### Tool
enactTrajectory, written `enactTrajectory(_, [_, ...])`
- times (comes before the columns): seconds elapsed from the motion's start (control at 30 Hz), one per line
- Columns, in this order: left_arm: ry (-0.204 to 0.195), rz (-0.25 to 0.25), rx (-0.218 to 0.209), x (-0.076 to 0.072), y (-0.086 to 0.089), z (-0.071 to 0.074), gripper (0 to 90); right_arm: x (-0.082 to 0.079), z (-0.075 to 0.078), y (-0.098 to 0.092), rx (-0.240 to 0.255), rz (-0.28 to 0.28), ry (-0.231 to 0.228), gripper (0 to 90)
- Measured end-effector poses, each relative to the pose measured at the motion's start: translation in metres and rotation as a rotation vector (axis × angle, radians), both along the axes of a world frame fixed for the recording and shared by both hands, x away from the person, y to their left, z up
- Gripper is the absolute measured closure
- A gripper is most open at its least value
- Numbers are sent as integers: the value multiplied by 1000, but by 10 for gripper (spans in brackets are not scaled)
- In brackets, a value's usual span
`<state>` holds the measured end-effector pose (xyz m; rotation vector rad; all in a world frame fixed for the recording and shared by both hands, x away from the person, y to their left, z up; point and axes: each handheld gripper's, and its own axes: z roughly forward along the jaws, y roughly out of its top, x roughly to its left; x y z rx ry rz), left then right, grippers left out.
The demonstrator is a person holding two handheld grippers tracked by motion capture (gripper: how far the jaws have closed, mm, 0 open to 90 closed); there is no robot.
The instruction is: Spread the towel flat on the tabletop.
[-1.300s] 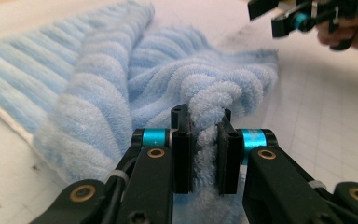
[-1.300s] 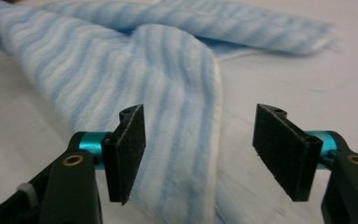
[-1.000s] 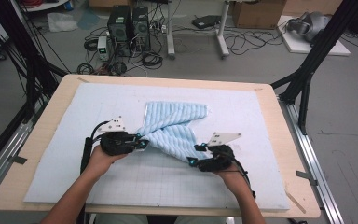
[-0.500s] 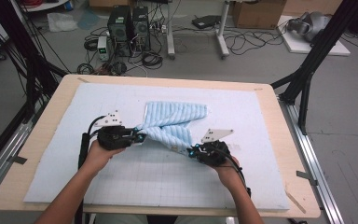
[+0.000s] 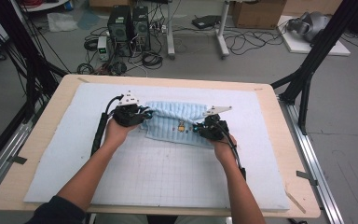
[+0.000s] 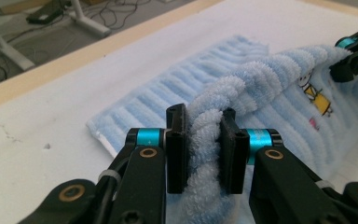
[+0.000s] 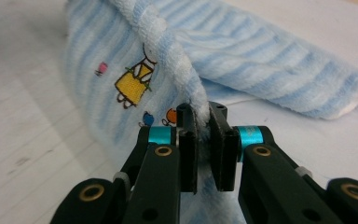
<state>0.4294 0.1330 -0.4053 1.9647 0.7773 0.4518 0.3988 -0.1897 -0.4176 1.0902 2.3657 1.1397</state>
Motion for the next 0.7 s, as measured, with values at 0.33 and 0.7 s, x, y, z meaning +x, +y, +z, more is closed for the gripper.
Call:
enactTrajectory(0.33, [52,71,-26,1,8,-9,404,4,-10,-2,-8,-41,26,584])
enactTrajectory(0.7, [84,104,-89,-37,46,-22,393,-33,6,-39,63,-134,-18,304])
